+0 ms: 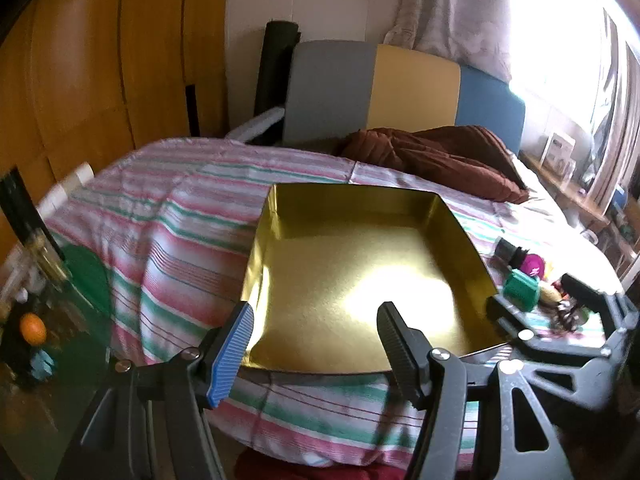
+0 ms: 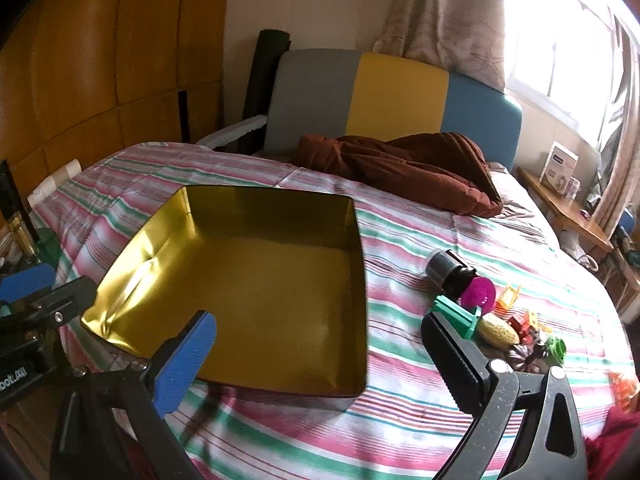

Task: Organize rigid objects
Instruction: 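Swing both tools from the gold tray toward the toy pile, then close the left gripper around the green spool, then lift the green spool with the left gripper toward the gold tray, then lower the spool into the tray and open left gripper while right grasps brown flower piece, then carry the brown flower piece into the tray and open the right gripper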

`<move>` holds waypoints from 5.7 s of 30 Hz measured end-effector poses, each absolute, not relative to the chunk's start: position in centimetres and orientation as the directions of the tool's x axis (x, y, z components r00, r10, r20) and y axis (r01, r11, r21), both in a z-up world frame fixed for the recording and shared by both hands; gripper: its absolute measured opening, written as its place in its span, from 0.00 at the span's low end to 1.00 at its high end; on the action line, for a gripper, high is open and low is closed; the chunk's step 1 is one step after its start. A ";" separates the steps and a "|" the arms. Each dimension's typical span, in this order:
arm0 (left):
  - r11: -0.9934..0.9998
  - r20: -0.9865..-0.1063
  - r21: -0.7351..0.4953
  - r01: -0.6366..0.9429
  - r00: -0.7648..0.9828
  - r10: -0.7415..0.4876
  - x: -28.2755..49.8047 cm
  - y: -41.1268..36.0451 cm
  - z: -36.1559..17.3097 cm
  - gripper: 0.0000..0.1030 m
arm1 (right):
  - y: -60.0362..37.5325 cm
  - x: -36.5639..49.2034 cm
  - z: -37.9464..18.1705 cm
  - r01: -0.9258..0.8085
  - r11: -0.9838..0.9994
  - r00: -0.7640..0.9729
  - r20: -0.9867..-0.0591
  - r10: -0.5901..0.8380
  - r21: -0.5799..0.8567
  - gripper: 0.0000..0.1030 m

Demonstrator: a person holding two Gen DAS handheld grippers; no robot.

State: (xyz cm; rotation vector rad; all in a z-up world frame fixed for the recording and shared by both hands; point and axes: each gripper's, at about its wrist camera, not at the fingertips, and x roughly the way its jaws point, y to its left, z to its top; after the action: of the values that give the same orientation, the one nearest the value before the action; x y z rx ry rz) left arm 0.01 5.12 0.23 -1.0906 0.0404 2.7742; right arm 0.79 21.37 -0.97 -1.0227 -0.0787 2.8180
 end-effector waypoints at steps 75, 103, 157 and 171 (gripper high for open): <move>-0.725 -0.800 -0.207 -0.657 -0.313 0.512 -8.0 27.8 -1.6 0.58 | 48.9 2.5 -4.1 -0.362 -0.901 -0.622 -0.782 0.043 0.239 0.55; -0.980 -0.857 -0.050 -0.194 -0.496 0.142 -24.0 6.4 -6.6 0.58 | 48.4 1.2 -7.0 -0.374 -0.924 -0.482 -0.868 0.117 0.083 0.31; -0.989 -0.805 -0.111 -0.101 -0.575 0.150 -5.1 -2.3 -4.1 0.66 | 21.0 -11.8 -0.8 0.204 -0.930 -0.539 -0.758 -0.368 0.307 0.23; -0.985 -0.826 -0.160 -0.070 -0.537 0.172 -5.6 -4.4 -5.6 0.60 | 11.9 -21.3 -6.6 0.097 -0.905 -0.436 -0.800 -0.412 0.413 0.36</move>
State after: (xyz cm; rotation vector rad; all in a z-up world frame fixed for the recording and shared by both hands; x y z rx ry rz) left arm -5.58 -4.43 -5.56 -1.4333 -0.1624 2.6341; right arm -21.35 11.86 -6.57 -1.7752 0.5399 2.9066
